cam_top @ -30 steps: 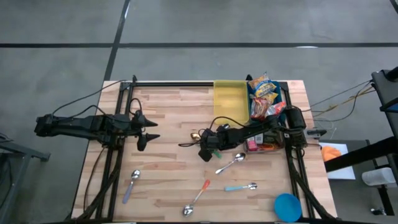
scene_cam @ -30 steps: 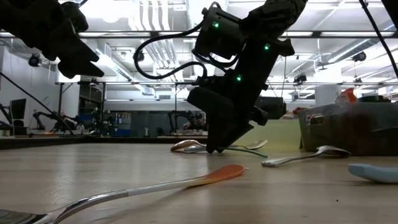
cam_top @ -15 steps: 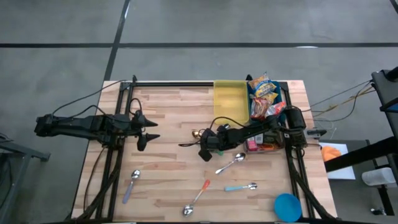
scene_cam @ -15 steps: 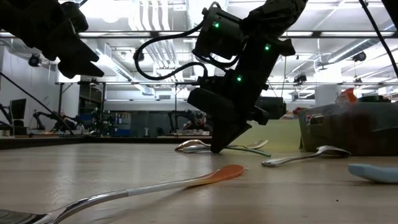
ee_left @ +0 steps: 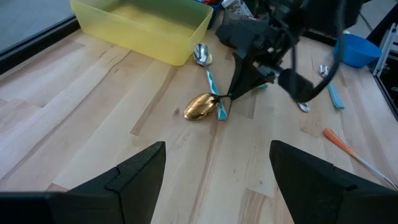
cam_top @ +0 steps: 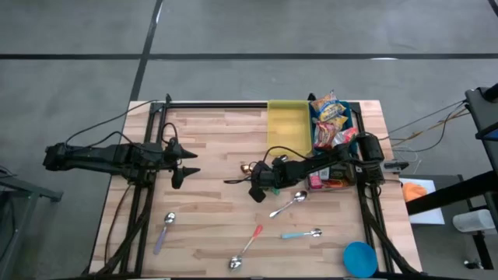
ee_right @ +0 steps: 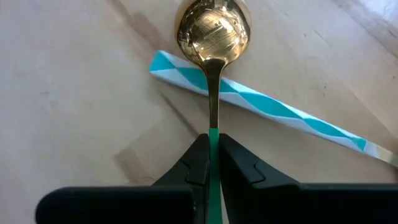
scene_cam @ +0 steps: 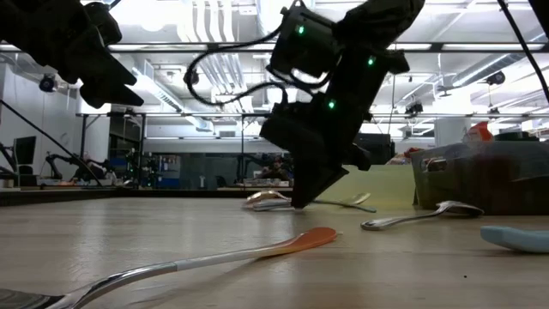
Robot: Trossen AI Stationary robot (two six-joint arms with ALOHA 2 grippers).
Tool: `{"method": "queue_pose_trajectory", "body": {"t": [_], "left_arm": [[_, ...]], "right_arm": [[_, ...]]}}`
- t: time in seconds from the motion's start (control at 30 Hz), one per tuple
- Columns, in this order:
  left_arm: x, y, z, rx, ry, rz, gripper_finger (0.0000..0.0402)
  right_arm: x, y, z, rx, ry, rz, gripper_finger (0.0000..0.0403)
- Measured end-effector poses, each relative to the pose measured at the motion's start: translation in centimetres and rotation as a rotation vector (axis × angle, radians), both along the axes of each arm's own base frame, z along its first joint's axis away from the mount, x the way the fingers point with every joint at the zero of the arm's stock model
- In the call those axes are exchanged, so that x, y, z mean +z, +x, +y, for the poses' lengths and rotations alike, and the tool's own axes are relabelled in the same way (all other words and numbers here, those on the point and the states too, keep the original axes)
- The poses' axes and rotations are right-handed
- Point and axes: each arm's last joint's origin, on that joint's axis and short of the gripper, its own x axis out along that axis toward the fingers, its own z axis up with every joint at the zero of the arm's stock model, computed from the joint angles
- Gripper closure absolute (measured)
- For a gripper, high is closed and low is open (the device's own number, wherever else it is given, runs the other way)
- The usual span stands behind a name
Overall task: Pick & Place Food Item
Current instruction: Put the green spoon into the yellow bin
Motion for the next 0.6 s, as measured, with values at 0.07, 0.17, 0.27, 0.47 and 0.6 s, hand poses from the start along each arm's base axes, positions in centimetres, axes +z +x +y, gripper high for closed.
{"method": "queue_pose_trajectory", "body": {"t": [0.07,0.17,0.27,0.47,0.6], "left_arm": [[0.0,0.0,0.0,0.000,0.000,0.000,0.0112],[0.0,0.0,0.0,0.000,0.000,0.000,0.0112],[0.0,0.0,0.0,0.000,0.000,0.000,0.0112],[0.0,0.0,0.0,0.001,0.000,-0.001,0.0112],[0.0,0.0,0.0,0.000,0.000,0.000,0.0112]], "right_arm": [[0.6,-0.1,0.2,0.005,0.002,-0.017,0.0386],[1.6,-0.2,0.4,0.012,-0.014,-0.042,0.0386],[2.7,-0.6,0.8,0.002,-0.069,-0.061,0.0386],[5.6,-1.9,0.9,-0.037,-0.182,-0.087,0.0387],[7.6,-2.8,0.5,-0.071,-0.236,-0.106,0.0387]]}}
